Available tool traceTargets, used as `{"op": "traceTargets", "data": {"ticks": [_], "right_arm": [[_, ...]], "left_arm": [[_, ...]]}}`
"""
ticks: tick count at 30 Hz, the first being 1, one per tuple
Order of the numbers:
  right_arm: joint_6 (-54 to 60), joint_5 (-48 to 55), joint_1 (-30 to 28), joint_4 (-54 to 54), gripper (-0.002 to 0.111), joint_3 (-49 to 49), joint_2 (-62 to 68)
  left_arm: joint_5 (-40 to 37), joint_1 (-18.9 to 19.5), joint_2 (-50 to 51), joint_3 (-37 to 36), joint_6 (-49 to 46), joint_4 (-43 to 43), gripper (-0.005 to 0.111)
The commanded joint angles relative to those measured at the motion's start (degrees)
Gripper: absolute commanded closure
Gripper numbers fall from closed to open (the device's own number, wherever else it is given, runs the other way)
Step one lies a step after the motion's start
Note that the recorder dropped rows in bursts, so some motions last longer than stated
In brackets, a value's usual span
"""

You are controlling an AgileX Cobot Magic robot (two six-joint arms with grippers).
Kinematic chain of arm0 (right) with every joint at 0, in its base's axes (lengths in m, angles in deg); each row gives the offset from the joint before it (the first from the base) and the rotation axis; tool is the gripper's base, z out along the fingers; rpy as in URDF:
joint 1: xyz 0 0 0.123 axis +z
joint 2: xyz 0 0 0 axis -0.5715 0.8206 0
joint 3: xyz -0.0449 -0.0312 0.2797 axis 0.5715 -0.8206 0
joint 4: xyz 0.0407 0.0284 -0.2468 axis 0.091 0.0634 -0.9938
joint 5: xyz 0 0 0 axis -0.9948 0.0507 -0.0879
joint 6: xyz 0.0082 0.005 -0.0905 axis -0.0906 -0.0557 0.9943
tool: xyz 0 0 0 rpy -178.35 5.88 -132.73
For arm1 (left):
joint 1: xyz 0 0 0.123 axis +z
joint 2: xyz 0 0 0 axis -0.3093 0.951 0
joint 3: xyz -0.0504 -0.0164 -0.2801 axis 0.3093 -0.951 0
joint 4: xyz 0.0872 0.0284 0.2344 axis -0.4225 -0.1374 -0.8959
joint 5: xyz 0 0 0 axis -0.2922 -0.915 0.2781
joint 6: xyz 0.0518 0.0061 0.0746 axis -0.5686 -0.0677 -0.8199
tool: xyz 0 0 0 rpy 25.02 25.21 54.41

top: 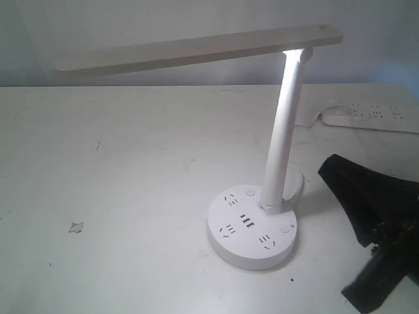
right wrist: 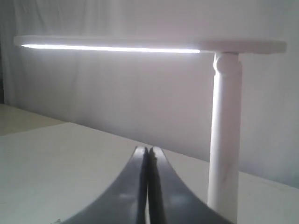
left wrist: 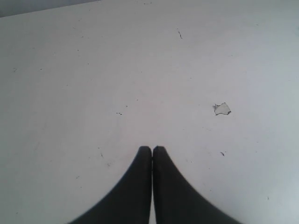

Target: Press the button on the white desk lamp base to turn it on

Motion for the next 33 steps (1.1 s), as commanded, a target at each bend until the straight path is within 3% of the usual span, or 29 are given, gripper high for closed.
{"op": "traceTargets", "data": {"ticks": [1, 6, 10, 18, 30, 33], "right_arm": [[-0.26, 11.0, -0.15, 1.4, 0.108, -0.36, -11.33], [-0.26, 29.35, -0.15, 4.99, 0.108, -0.36, -30.02], [1.23, 46.24, -0.15, 9.44, 0.108, -0.36, -52.41], [4.21, 52.58, -0.77, 12.96, 0.108, -0.36, -52.41], [-4.03, 64.15, -0.77, 12.97, 0.108, -0.36, -52.41], [-15.24, 65.48, -0.77, 14.53, 0.108, -0.36, -52.41]], "left_arm": [[-0.08, 0.01, -0.18, -0.11, 0.02, 0.1, 0.107], [-0.08, 0.01, -0.18, -0.11, 0.02, 0.1, 0.107], [-0.08, 0.01, -0.18, -0.11, 0.02, 0.1, 0.107], [0.04, 0.0, -0.18, -0.11, 0.02, 0.06, 0.107], [-0.08, 0.0, -0.18, -0.11, 0.02, 0.1, 0.107], [-0.08, 0.0, -0.18, -0.11, 0.02, 0.1, 0.107]]}}
